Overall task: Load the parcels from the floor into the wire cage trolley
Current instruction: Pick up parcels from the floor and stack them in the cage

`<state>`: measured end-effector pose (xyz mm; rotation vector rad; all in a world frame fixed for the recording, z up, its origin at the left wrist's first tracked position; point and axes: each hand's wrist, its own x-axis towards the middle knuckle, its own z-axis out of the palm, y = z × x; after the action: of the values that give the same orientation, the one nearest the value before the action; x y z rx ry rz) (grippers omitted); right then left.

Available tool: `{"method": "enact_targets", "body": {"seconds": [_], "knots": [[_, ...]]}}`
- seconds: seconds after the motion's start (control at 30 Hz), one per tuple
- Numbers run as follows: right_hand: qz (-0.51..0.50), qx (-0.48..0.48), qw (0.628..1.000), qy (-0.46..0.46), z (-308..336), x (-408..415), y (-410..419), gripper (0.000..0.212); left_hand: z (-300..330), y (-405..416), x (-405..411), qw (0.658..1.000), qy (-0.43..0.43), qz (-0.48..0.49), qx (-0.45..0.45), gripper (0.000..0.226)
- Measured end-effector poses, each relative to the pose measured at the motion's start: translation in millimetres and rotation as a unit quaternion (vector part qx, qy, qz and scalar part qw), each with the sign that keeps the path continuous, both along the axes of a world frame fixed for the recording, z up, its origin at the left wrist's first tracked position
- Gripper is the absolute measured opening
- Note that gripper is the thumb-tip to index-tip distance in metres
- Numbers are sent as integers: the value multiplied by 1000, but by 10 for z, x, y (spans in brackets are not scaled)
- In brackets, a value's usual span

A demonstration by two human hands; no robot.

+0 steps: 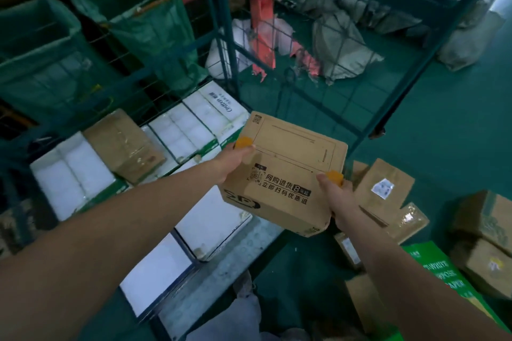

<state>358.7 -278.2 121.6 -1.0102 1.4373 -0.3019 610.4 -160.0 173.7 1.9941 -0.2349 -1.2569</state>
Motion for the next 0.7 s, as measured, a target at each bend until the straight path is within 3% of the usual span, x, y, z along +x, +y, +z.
{"method": "enact_targets", "body": {"seconds": [0.1,0.3,0.37,0.47,0.6,0.67,0.7], "knots": [[13,6,1000,-4,-88,286,3,87,-70,27,303,1000,7,4,2,67],[68,50,996,9,-419,847,-118,105,-357,-30,989,1000,14,-14,5,74],[86,73,994,13,-645,953,-223,107,-458,-67,1161,1000,18,-19,9,64],[83,93,992,30,-884,1193,-346,101,-631,-151,1395,1000,16,-24,13,56],[52,114,991,45,-1137,1516,-502,73,-1008,-348,1665,999,-1,-39,15,64],[50,125,990,44,-1352,1597,-593,72,-1242,-454,1771,999,-1,-46,28,66],[53,127,990,42,-1512,1661,-665,75,-1409,-531,1848,998,-2,-52,34,56]]}}
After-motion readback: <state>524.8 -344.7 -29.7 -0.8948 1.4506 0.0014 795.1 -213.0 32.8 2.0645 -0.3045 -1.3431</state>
